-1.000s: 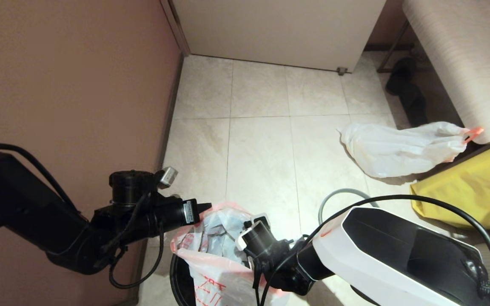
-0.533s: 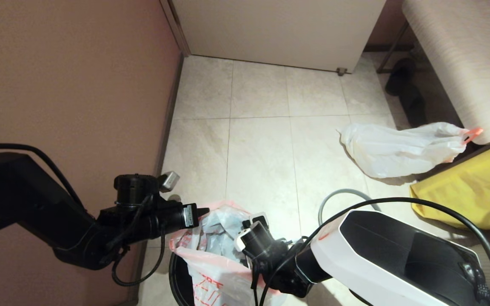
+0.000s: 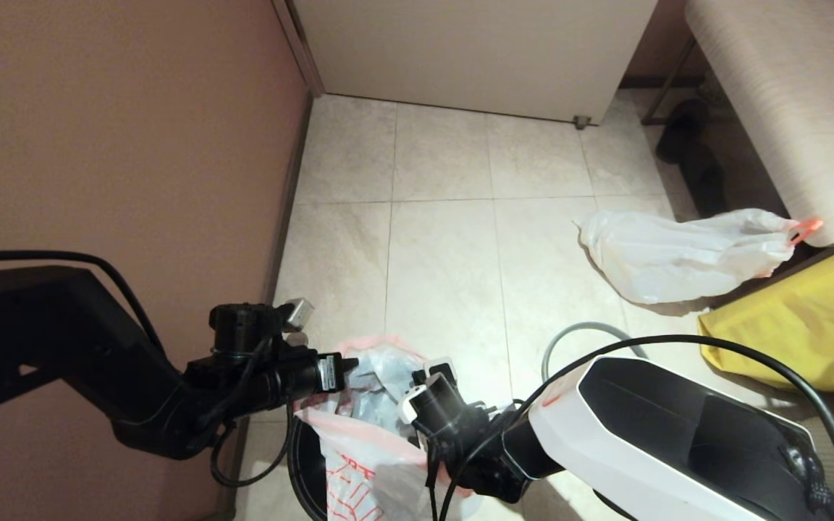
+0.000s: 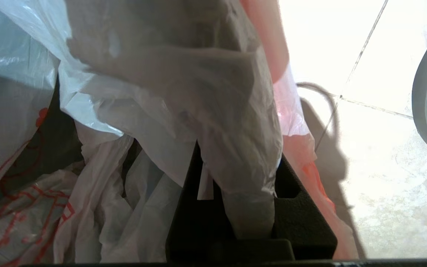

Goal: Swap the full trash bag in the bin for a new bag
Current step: Put the new garbage bag on the trash can

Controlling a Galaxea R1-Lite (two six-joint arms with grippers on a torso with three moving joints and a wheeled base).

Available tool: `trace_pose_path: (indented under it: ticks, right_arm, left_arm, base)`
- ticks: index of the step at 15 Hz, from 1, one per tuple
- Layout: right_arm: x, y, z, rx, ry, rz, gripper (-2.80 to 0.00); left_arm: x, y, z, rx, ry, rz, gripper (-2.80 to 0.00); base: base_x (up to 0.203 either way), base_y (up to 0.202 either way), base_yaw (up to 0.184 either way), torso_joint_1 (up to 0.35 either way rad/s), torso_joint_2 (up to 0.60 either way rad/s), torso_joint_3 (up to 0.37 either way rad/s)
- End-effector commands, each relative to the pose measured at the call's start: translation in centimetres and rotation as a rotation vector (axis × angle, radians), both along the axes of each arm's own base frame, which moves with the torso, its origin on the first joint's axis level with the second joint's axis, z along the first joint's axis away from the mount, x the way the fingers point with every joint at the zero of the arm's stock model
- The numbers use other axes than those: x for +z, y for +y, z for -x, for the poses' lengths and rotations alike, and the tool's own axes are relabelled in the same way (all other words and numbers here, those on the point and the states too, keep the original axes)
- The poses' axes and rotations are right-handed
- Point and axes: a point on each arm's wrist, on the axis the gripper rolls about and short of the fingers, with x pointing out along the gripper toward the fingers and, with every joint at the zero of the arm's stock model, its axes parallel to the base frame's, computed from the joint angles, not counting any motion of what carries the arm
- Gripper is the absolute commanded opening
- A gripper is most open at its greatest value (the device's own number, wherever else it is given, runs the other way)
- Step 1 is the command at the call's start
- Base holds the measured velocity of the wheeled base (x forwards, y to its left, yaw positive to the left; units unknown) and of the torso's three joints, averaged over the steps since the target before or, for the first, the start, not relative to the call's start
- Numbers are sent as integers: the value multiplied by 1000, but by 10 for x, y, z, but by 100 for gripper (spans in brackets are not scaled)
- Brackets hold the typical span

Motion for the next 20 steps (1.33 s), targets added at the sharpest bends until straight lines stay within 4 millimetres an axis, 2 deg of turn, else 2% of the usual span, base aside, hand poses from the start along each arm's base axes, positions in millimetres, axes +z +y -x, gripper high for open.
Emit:
trace_pose_path:
  ticks: [1,5,10,15,20]
  right_arm:
    - [-2,0,1,1,5,7,-280]
    - [0,0,1,3,3,8,-280]
    - [7,-2,-2,-3,-7,-2,-280]
    - [32,-15,-27,-63,-60,-56,-280]
    - [52,-24,-57,-159,-152,-87,-280]
  left_arm:
    - [-4,2,-3,16,-41,16,-280]
    - [-5,0,-1,16,-45,30,-280]
    - [-20,3,-3,18,-1,-5,-280]
    - [-18,16,-8,41,-1,-40,-280]
    - [-17,15,-6,32,-2,-45,-280]
  base:
    - [0,0,0,0,0,0]
    - [0,0,0,0,0,0]
    - [0,0,0,0,0,0]
    - [0,0,0,0,0,0]
    - [0,0,0,0,0,0]
